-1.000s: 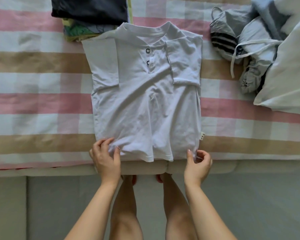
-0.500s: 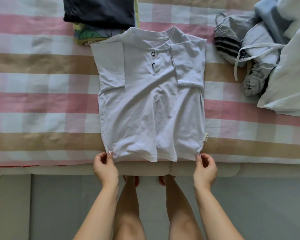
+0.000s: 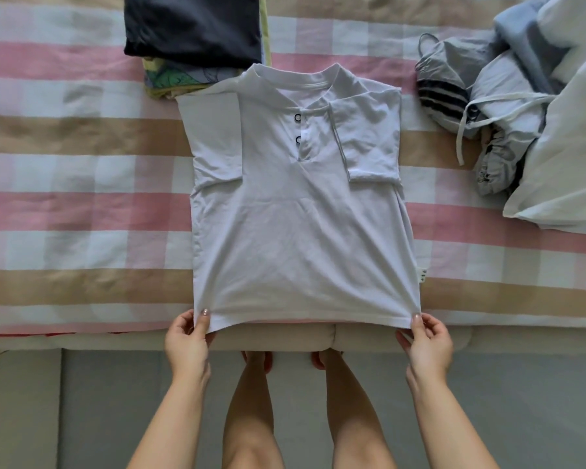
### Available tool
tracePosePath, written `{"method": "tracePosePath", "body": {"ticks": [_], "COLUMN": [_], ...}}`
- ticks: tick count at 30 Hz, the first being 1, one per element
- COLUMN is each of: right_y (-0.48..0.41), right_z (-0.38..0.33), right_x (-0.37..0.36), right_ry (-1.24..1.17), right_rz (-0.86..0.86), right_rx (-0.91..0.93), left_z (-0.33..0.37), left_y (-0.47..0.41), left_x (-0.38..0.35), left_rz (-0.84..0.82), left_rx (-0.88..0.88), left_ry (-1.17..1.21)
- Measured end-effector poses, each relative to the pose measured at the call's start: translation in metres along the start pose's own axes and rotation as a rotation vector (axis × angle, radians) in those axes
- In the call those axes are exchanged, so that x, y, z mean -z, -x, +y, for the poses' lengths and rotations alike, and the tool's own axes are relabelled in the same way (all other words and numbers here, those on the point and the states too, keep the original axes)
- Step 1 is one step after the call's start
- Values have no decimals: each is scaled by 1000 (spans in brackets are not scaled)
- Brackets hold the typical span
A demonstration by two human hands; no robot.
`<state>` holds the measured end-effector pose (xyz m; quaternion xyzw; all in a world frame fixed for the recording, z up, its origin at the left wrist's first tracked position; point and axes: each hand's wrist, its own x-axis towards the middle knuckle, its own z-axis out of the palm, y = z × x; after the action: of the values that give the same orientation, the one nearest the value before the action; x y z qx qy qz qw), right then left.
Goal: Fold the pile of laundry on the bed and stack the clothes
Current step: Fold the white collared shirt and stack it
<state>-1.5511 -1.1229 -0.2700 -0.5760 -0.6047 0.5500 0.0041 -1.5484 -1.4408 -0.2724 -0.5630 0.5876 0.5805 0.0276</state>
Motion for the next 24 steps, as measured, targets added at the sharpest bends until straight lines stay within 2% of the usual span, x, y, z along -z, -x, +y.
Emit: {"method": "tracePosePath", "body": {"ticks": [6,12,15,17,20,24], "right_y": [7,7,6,5,-1,-23], "right_z": [8,-20,-54,-79,-115,-158], "right_x": [30,42,49,46,25,-19], "right_ry": [57,87,70,153,225,115], "right_rz": [-54,-291,-465,-524,-540,-483], "right_rx": [-30,-31,-40,50,236,355], "left_z": [-6,18,50,72,105,134], "left_y": [9,12,10,5,-5,-30], "left_x": [27,32,40,39,20,-16], "left_rz": [-102,-230,-442,-559,-528,-389], "left_rx": [49,-65,-51,-70,-215,-337], "left_ry": [10,-37,79,94,44,38]}}
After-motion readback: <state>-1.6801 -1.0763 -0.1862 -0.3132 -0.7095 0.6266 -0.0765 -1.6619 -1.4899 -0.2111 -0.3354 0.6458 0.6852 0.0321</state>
